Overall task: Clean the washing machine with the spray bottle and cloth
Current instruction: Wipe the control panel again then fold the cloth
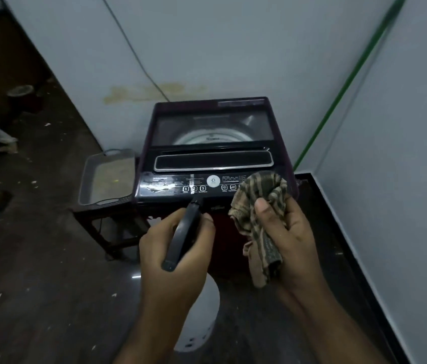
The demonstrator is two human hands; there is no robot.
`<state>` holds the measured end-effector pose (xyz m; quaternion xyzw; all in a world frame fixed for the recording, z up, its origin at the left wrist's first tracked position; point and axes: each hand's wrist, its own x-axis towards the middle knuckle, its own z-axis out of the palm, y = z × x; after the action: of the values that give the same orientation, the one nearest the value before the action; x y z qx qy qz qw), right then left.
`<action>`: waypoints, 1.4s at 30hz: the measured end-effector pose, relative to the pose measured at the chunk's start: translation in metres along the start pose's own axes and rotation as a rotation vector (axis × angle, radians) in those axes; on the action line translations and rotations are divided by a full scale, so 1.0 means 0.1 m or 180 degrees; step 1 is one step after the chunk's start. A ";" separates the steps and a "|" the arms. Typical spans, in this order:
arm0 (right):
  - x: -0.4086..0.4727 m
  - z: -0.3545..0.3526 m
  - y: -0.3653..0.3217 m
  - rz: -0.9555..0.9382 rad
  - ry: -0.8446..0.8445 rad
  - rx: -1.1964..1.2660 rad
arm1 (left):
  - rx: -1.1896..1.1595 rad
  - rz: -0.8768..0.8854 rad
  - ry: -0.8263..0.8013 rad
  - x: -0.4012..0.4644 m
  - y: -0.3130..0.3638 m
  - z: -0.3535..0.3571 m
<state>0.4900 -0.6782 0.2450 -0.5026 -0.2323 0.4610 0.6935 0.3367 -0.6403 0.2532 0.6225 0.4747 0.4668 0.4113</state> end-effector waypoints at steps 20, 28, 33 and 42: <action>-0.07 0.23 0.09 0.0052 -0.0747 -0.1622 | -0.0169 -0.0449 0.0257 -0.35 0.01 -0.52; 0.28 0.83 0.41 -0.0296 -0.0598 -0.3002 | -0.0167 -0.0223 -0.0094 0.17 -0.38 -1.15; 0.38 1.20 0.71 -0.0105 -0.0084 -0.2595 | -0.0155 -0.0358 -0.0385 0.42 -0.65 -1.48; 0.59 1.67 0.88 0.0974 0.0197 -0.0538 | -0.0267 -0.0555 -0.0617 0.98 -0.98 -1.71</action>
<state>0.3508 -0.5403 0.2211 -0.6025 -0.1695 0.5243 0.5773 0.1614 -0.5122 0.2173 0.6034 0.4652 0.3864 0.5198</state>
